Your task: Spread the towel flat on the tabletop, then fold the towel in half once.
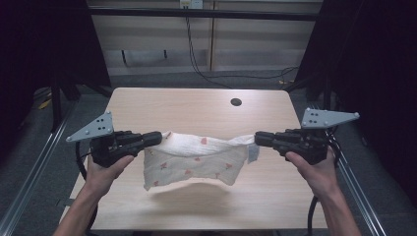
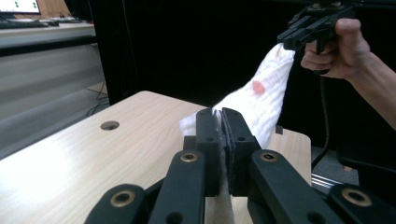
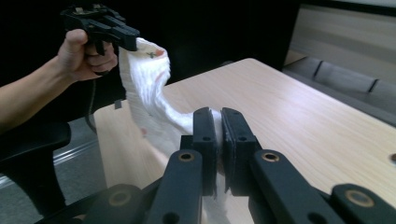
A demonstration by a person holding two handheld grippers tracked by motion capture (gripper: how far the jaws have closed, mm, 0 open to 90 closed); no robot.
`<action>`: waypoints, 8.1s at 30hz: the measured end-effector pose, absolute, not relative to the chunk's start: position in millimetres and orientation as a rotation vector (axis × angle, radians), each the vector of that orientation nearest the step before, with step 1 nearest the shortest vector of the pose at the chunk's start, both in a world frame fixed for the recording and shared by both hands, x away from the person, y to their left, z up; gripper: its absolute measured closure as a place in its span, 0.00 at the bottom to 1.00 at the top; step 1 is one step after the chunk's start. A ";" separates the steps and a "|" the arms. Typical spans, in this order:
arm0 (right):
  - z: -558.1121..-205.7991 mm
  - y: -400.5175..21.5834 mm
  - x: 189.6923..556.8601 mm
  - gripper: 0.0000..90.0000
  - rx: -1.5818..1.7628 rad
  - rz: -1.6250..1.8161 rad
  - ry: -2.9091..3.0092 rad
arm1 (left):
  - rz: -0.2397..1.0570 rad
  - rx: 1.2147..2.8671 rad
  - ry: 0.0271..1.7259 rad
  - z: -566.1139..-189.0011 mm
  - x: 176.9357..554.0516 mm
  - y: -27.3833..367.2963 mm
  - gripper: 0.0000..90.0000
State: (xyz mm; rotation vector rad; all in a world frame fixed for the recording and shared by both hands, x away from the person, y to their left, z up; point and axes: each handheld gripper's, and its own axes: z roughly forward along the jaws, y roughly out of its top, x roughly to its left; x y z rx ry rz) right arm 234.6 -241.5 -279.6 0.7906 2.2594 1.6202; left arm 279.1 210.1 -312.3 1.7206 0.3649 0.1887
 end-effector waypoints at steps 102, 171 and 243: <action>-495.1 -211.5 285.9 0.98 1.070 1.020 2.581 | 0.078 2.221 0.654 -501.4 326.3 185.9 0.74; -504.8 -243.4 362.1 0.95 1.230 1.081 2.406 | 0.095 2.093 0.880 -508.1 408.2 162.6 0.67; -429.6 -261.7 375.3 0.96 1.234 1.448 2.214 | 0.136 1.882 0.778 -437.1 406.5 191.5 0.96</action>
